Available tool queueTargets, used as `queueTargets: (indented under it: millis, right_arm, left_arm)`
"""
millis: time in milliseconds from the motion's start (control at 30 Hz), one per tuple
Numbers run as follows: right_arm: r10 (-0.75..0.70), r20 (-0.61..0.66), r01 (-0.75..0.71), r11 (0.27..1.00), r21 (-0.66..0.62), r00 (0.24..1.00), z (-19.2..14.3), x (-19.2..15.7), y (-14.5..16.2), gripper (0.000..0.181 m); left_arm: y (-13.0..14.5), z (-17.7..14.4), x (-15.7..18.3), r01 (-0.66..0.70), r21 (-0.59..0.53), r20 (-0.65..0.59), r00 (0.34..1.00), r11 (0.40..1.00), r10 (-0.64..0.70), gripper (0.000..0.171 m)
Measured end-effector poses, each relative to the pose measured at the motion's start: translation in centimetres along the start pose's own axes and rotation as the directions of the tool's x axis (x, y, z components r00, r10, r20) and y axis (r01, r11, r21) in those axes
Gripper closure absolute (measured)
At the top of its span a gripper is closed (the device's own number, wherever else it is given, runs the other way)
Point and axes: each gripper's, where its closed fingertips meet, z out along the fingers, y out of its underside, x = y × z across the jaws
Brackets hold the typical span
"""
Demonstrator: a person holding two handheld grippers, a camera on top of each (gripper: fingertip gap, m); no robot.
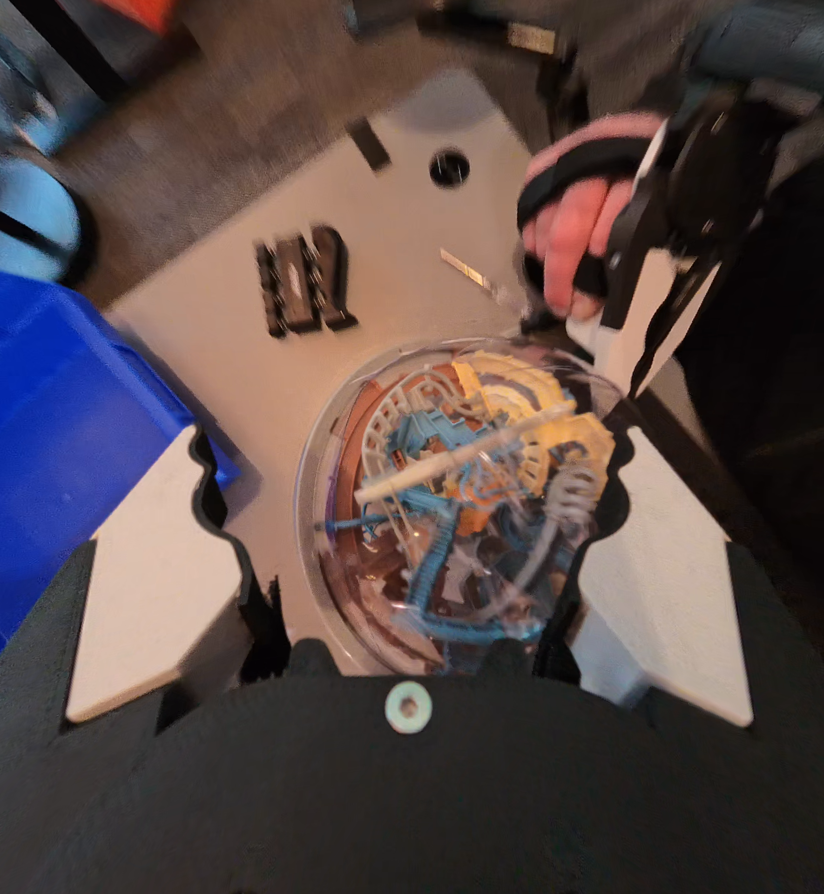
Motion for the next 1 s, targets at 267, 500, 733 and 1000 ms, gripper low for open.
queueTargets:
  millis: [267,500,733,1000]
  right_arm:
    - [0.026,0.016,-0.026,1.0,0.014,1.0,0.7,0.2,-0.3,0.179]
    - [-0.025,-0.022,0.026,1.0,0.012,0.999,0.6,0.4,-0.5,0.18]
    - [-0.213,-0.062,0.199,0.963,-0.18,0.975,1.0,0.2,-0.5,0.18]
    - [-0.19,0.013,0.19,0.967,-0.168,0.982,2.4,-0.1,-1.3,0.18]
  left_arm:
    - [3.9,3.0,2.4,0.188,-0.053,-0.31,0.93,0.981,-0.195,0.014]
    - [4.9,2.9,2.0,0.29,-0.049,-0.343,0.894,0.956,-0.288,0.014]
    - [3.6,3.7,1.0,0.33,-0.019,-0.367,0.876,0.944,-0.314,0.017]
    - [3.3,4.3,-0.2,0.403,-0.034,-0.359,0.849,0.915,-0.387,0.018]
